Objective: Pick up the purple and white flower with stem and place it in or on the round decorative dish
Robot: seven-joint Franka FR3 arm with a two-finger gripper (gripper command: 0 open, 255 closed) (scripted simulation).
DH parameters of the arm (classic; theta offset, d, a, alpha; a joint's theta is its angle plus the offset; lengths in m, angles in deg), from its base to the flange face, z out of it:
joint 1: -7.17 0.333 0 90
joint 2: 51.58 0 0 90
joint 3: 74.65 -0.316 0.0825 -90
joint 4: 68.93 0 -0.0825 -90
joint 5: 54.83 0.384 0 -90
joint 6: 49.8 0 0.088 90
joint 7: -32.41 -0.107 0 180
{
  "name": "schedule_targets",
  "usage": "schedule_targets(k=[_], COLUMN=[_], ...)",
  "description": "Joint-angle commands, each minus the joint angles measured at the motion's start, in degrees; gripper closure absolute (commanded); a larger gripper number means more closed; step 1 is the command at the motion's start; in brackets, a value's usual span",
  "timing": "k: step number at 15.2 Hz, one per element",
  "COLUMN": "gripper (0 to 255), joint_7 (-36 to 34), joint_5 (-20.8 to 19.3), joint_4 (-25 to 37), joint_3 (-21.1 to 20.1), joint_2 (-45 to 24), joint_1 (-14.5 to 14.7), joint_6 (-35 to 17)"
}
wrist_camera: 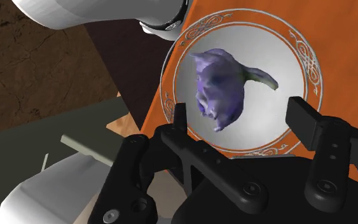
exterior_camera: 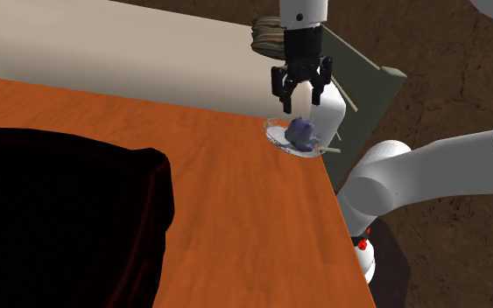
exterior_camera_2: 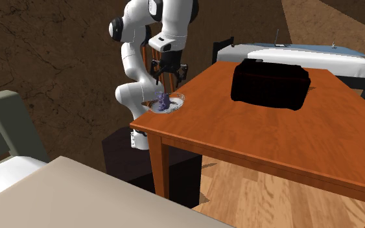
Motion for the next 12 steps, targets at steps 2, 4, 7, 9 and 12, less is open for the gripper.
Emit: schedule_targets(k=[2,4,7,9,12], gripper=[0,0,0,0,0], joint_7=[0.0,0.0,-0.4,-0.5,-0.5], joint_5=[0.0,0.0,-0.5,-0.6,-0.6], joint_4=[0.0,0.0,8.1,10.3,10.3], joint_3=[0.0,0.0,0.1,0.1,0.1], joint_2=[0.0,0.0,-4.0,-5.1,-5.1], joint_1=[0.0,0.0,-0.5,-0.6,-0.6], joint_6=[0.0,0.0,4.1,5.3,5.3])
